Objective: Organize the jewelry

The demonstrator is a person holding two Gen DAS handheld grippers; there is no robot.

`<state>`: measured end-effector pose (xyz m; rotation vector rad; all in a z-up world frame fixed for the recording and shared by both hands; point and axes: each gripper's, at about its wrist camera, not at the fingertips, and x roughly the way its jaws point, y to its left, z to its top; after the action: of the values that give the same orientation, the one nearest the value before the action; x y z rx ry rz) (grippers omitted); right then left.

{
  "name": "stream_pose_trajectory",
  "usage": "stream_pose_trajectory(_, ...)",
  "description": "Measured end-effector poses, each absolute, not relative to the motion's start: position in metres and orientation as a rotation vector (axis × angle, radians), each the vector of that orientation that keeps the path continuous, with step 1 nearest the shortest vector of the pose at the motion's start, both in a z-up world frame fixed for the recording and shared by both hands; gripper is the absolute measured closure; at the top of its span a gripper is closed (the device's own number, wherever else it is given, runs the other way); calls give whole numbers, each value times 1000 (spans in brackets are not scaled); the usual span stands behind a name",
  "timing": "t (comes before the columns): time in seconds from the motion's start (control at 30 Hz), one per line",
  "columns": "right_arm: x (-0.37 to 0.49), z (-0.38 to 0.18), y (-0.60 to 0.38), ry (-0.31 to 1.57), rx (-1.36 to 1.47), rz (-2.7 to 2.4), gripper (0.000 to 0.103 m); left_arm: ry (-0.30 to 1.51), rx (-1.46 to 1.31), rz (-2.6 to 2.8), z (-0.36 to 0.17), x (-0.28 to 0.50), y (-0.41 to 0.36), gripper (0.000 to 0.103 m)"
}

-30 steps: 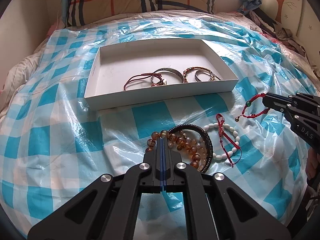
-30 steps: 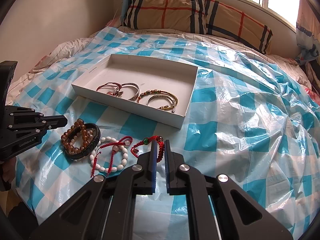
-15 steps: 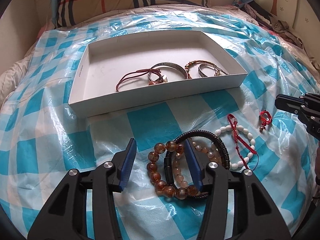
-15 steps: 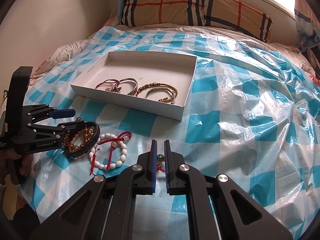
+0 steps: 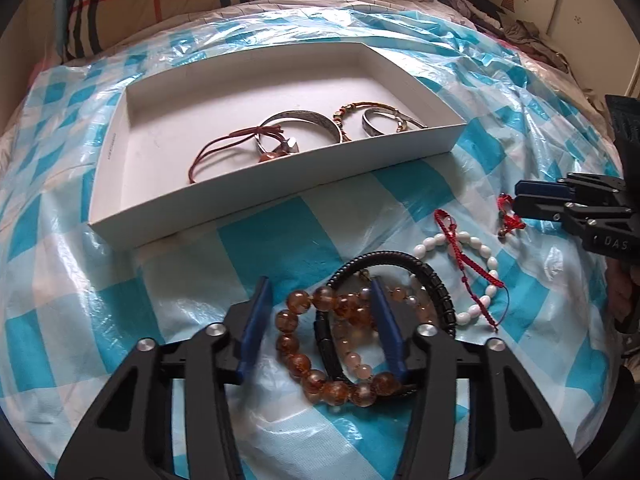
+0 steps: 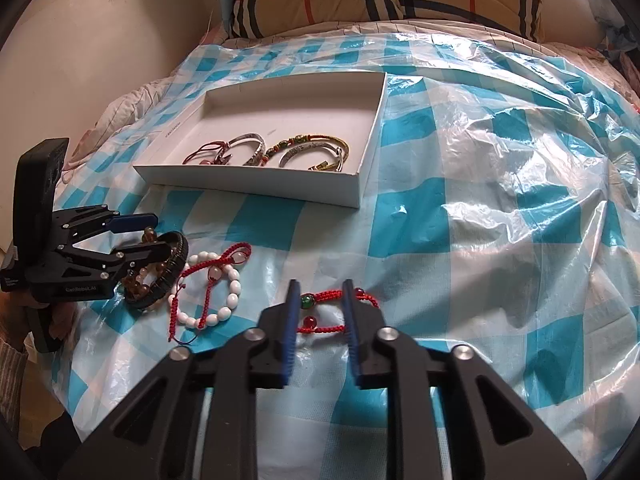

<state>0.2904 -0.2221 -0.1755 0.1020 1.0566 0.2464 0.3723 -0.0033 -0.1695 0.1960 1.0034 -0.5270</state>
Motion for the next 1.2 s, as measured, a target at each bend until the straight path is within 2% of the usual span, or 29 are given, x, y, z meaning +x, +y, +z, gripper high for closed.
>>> stream_pose_trajectory(0.03, 291, -178, -221, 1063, 102, 252, 67, 1001, 208, -519, -169, 369, -5, 69)
stream_pose_trajectory(0.07, 291, -180, -218, 1072, 95, 253, 67, 996, 220, -511, -167, 366, -7, 79)
stream_pose_trajectory(0.13, 292, -186, -214, 1081, 71, 253, 67, 979, 235, -490, -160, 358, -9, 92)
stream_pose_trajectory(0.2, 293, -189, -212, 1082, 66, 255, 67, 967, 234, -485, -152, 350, -10, 92)
stream_pose_trajectory(0.3, 293, -189, -216, 1084, 89, 261, 92, 945, 217, -485, -137, 338, -9, 92)
stream_pose_trajectory(0.33, 292, -187, -217, 1076, 98, 261, 93, 936, 200, -489, -131, 335, -7, 92)
stream_pose_trajectory(0.73, 271, -140, -236, 917, 200, 265, 93, 842, 52, -487, -86, 309, -2, 93)
stream_pose_trajectory(1.2, 275, -104, -231, 801, 227, 315, 93, 749, -86, -406, -67, 308, -4, 92)
